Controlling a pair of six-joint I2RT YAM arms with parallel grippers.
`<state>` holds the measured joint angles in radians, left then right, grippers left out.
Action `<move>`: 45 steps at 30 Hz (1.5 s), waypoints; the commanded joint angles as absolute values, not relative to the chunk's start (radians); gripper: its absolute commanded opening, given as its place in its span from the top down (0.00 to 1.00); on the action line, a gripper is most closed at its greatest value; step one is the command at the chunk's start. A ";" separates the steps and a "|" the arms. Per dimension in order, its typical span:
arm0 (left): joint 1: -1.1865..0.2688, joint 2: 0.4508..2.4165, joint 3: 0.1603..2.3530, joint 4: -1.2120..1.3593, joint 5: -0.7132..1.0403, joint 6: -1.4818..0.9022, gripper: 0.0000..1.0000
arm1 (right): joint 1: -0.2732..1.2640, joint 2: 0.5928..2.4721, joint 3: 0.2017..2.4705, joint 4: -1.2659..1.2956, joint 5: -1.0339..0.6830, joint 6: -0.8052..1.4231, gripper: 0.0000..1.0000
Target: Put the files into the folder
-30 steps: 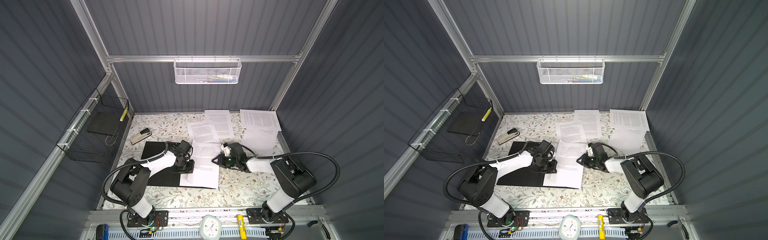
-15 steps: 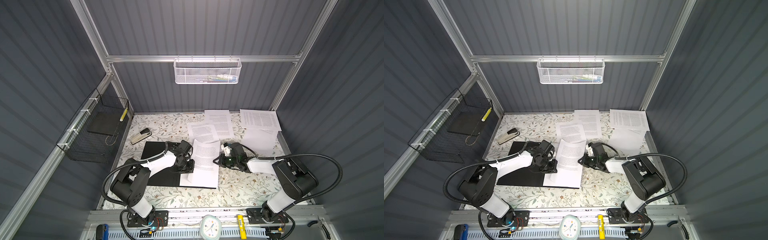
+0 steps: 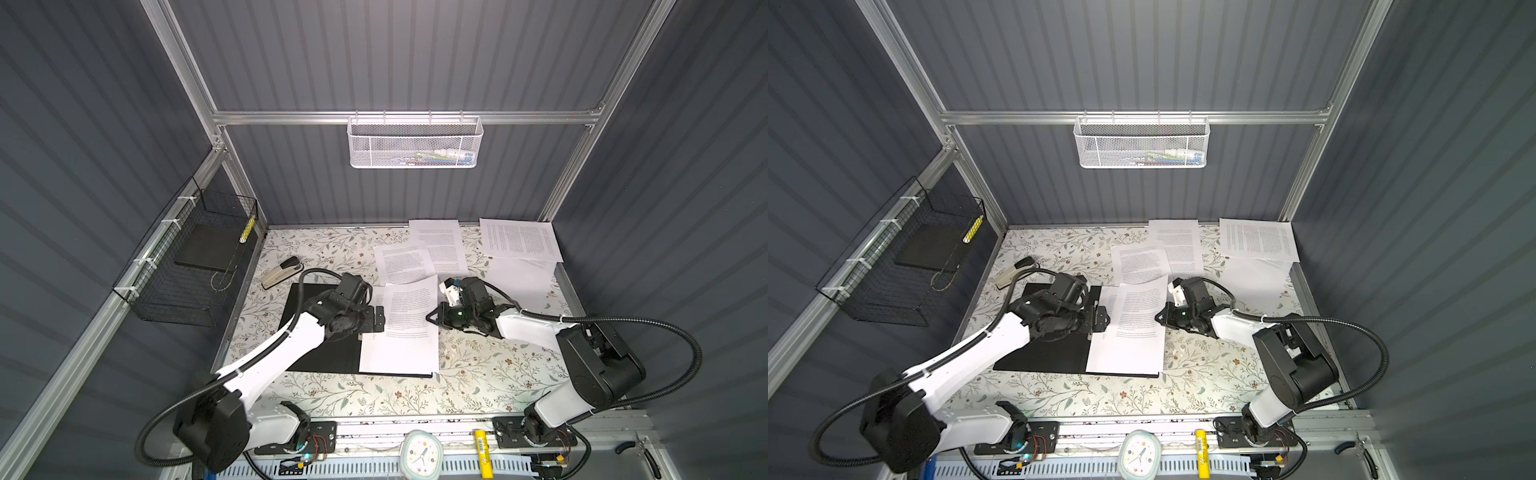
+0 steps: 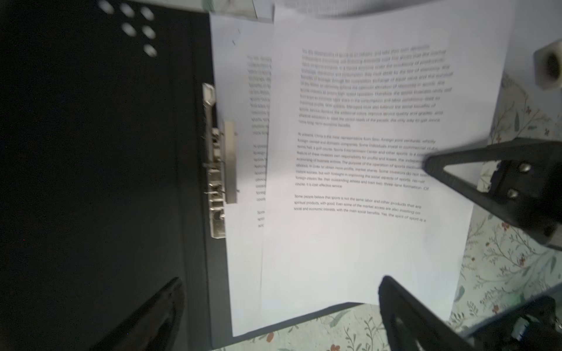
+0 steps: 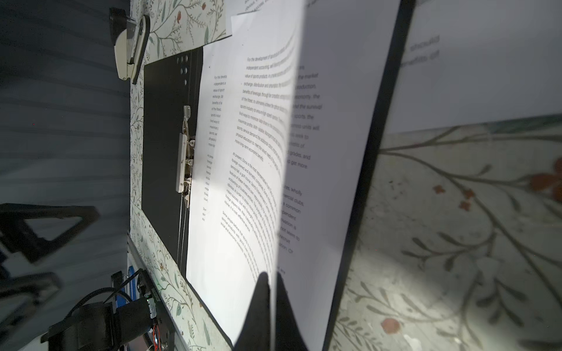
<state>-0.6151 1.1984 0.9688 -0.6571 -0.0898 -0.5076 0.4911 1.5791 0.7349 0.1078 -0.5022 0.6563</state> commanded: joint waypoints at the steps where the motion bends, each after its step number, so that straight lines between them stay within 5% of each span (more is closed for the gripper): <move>1: -0.610 1.090 0.977 -0.731 -0.315 -0.430 0.00 | 0.498 1.605 0.772 0.048 -0.519 0.617 1.00; 10: -0.611 0.884 0.863 -0.608 -0.185 -0.290 0.00 | 0.544 1.703 0.856 0.040 -0.539 0.613 1.00; 45: -0.611 1.008 0.896 -0.629 -0.124 -0.250 0.00 | 0.566 1.775 0.902 0.075 -0.525 0.692 1.00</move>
<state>-0.6136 1.0023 0.8749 -0.6315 -0.1410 -0.2714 0.5591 1.7569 0.8848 0.0620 -0.5110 0.6815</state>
